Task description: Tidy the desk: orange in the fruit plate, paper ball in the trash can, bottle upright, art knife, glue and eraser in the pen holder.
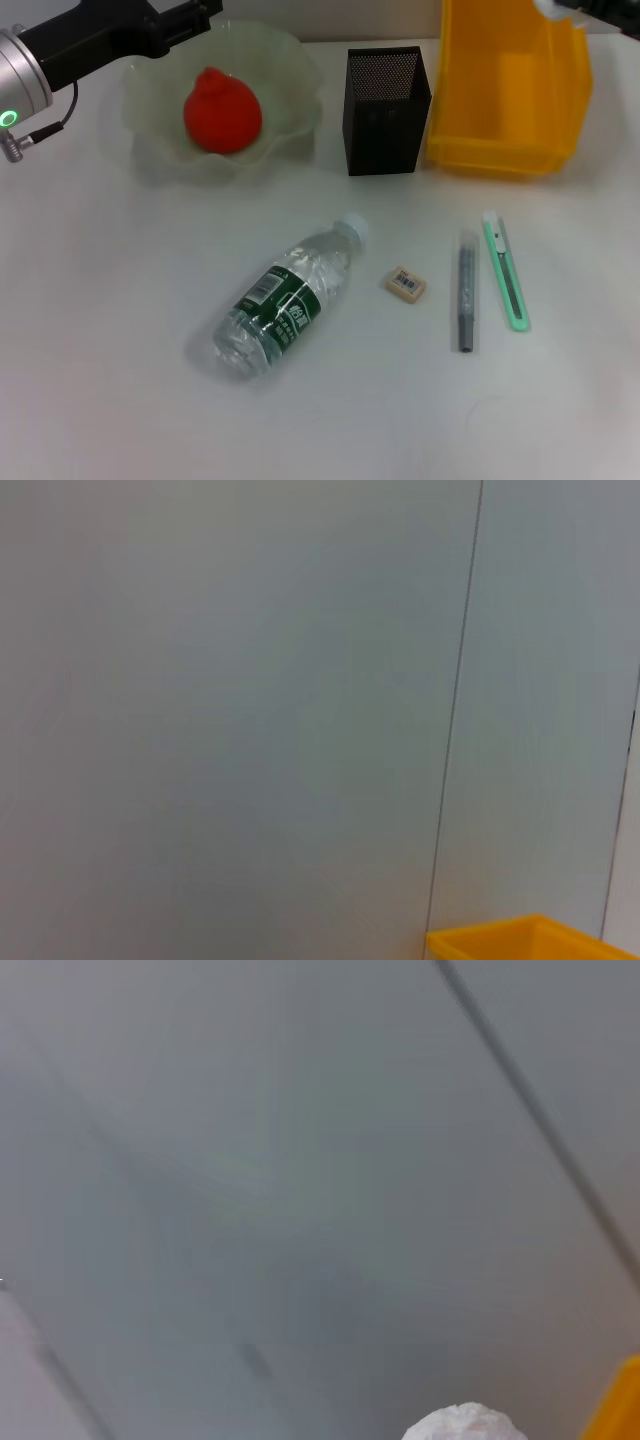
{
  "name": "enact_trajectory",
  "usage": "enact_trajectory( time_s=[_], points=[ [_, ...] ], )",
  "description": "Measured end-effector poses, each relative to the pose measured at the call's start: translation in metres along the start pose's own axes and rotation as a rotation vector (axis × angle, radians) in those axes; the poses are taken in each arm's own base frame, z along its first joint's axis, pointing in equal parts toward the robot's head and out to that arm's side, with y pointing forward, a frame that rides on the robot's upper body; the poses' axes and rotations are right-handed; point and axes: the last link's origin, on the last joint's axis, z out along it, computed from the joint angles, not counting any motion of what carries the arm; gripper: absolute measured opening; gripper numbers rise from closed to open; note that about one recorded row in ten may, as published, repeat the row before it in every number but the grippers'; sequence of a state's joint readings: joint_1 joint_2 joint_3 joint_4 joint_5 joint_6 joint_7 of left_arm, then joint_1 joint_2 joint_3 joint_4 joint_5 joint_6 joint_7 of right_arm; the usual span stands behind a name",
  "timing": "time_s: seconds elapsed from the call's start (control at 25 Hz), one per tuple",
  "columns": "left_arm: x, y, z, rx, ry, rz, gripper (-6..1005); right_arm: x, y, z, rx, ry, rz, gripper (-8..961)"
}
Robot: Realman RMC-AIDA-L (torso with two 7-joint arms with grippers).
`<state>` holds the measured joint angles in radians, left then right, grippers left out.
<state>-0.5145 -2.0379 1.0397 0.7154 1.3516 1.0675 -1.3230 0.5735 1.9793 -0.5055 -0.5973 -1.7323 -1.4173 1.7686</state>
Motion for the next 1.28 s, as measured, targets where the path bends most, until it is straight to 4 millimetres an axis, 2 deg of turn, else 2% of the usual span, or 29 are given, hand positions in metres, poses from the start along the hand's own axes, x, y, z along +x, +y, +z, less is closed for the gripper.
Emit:
enact_trajectory(
  time_s=[0.16,0.28,0.68,1.12,1.28],
  points=[
    [-0.001,0.001,0.0,0.0,0.001,-0.004,767,0.007,-0.015,0.022,0.152,-0.015,-0.087,394],
    [-0.002,0.001,0.0,0.0,0.0,-0.006,767,0.013,-0.024,0.045,0.256,0.048,-0.161,393],
    [-0.005,0.003,-0.002,-0.001,-0.001,-0.017,767,0.019,-0.026,0.078,0.347,0.16,-0.277,394],
    [-0.006,0.006,-0.001,-0.01,0.003,-0.031,766,0.017,-0.024,0.083,0.35,0.15,-0.306,393],
    [-0.006,0.007,-0.001,-0.02,0.005,-0.033,766,0.014,-0.023,0.083,0.35,0.14,-0.305,511]
  ],
)
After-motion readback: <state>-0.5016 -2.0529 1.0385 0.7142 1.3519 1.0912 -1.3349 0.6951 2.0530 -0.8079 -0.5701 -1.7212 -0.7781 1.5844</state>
